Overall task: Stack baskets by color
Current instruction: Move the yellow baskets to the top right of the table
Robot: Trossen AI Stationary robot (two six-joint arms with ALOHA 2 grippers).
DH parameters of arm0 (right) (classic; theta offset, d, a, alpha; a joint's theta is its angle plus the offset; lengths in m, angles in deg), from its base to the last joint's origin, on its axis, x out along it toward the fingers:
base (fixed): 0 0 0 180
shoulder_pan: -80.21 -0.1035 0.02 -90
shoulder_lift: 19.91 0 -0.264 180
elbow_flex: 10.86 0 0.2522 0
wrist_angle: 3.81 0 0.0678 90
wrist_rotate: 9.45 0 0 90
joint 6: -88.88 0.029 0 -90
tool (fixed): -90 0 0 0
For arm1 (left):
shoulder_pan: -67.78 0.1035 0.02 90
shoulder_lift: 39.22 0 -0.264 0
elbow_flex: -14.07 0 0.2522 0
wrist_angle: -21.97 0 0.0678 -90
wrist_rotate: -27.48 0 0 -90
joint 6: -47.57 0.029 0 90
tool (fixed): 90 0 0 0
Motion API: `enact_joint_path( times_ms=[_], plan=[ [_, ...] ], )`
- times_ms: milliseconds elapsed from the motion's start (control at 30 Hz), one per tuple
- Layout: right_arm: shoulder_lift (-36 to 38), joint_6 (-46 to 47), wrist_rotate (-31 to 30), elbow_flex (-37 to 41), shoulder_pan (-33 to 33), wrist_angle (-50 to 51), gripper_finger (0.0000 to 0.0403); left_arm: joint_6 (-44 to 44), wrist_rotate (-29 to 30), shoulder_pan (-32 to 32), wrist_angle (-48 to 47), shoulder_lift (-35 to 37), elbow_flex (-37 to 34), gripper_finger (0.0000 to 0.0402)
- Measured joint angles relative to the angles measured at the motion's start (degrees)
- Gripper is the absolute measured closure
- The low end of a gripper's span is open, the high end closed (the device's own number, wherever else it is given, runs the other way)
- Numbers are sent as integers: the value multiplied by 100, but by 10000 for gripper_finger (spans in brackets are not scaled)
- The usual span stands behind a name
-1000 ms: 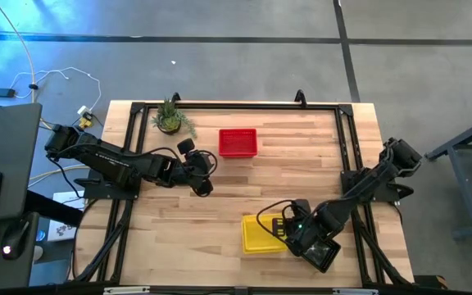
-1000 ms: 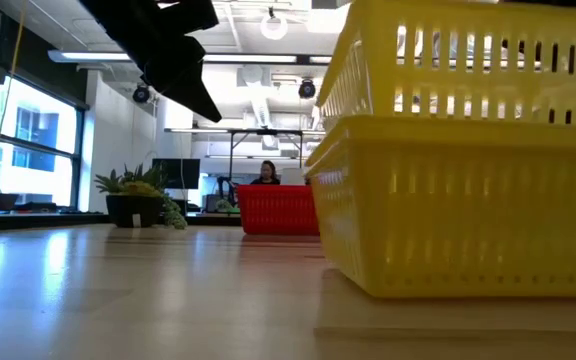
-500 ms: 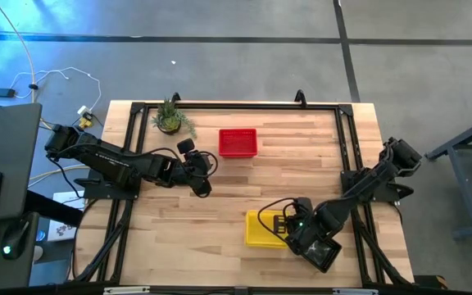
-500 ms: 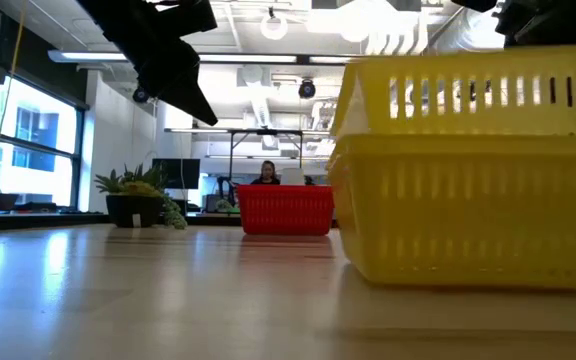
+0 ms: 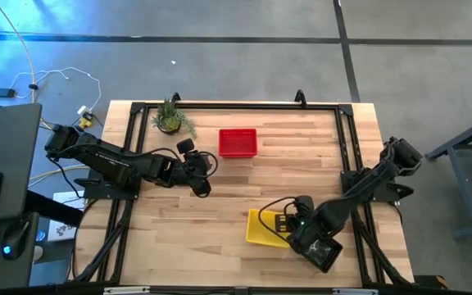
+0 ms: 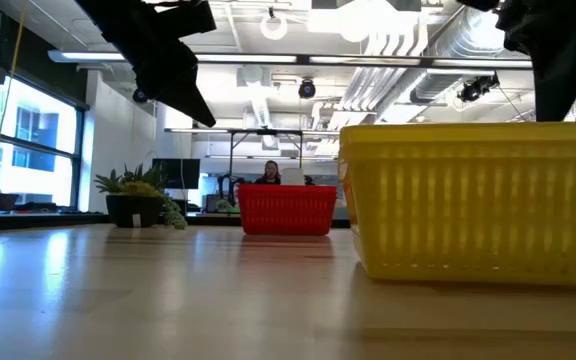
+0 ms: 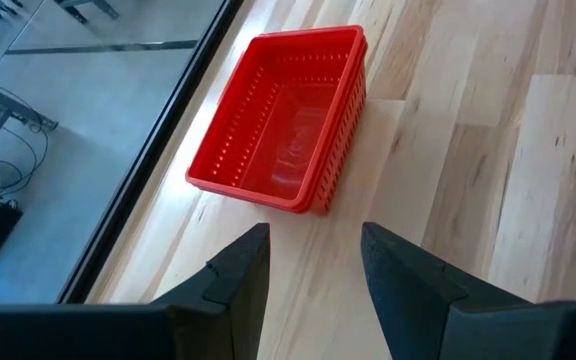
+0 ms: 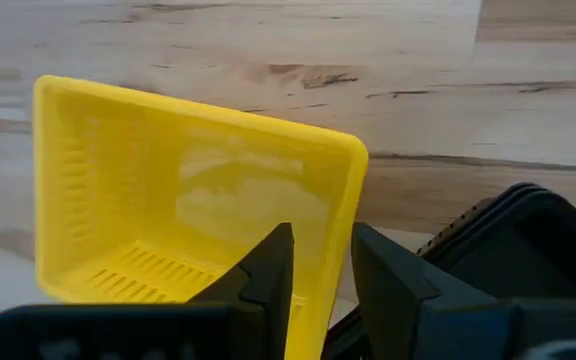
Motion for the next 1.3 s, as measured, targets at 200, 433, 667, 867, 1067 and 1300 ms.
enact_joint_path(
  times_ms=[200,433,667,867,1067,1300],
  plan=[
    [263,-365,-582,0,57,34,312,-128,-2,0,-10,0,0,257],
    [464,-2171,-682,0,343,-464,312,-302,-418,0,-37,0,0,257],
    [478,-4706,-317,-2,804,-1531,312,-760,-738,0,-163,0,2,257],
    [478,-6476,428,-2,1302,-1380,312,-885,-898,-2,-179,0,0,257],
    [396,-7879,1407,-2,1765,-1138,312,-887,-903,0,-185,2,0,257],
    [-27,-8830,1925,-2,1986,-1100,312,-861,-904,5,-209,2,0,257]
  ],
)
